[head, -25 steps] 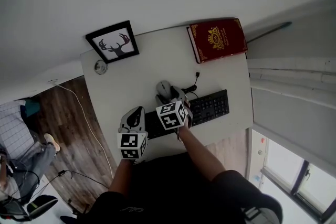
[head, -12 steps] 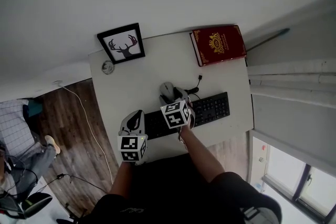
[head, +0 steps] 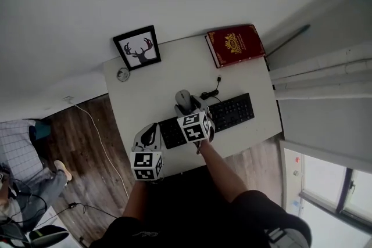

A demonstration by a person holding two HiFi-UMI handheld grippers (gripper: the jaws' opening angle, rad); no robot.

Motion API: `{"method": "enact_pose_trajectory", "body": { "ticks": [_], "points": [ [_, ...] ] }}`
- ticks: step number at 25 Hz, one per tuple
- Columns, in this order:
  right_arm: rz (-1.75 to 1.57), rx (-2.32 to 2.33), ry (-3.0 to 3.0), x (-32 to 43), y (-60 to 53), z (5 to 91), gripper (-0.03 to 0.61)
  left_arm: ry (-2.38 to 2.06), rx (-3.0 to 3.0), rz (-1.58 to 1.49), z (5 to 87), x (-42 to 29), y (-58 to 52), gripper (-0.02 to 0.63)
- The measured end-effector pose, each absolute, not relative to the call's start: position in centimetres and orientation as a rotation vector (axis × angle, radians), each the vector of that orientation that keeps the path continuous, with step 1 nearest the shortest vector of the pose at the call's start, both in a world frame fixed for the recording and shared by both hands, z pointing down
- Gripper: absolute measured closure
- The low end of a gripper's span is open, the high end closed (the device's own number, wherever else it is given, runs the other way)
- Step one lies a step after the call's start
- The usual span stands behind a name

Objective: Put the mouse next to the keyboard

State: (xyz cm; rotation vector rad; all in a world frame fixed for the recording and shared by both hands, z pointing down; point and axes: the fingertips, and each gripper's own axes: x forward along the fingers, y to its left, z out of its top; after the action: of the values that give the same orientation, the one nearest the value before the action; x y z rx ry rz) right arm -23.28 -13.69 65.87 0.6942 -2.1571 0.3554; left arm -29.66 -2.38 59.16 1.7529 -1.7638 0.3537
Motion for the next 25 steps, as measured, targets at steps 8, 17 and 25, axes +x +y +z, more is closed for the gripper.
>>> {"method": "enact_pose_trajectory", "body": {
  "ticks": [8, 17, 25],
  "points": [
    [0.348, 0.811, -2.196, -21.0, -11.7, 63.4, 0.278, -1.73, 1.858, 0.368, 57.9, -28.3, 0.0, 0.612],
    [0.354, 0.789, -2.198, -16.2, -11.8, 63.7, 0.278, -1.712, 1.883, 0.385, 57.8, -23.4, -1.8, 0.612],
    [0.36, 0.717, -2.229, -12.4, -13.2, 64.1, 0.277, -1.723, 1.847, 0.403, 57.9, -18.1, -4.1, 0.612]
  ]
}}
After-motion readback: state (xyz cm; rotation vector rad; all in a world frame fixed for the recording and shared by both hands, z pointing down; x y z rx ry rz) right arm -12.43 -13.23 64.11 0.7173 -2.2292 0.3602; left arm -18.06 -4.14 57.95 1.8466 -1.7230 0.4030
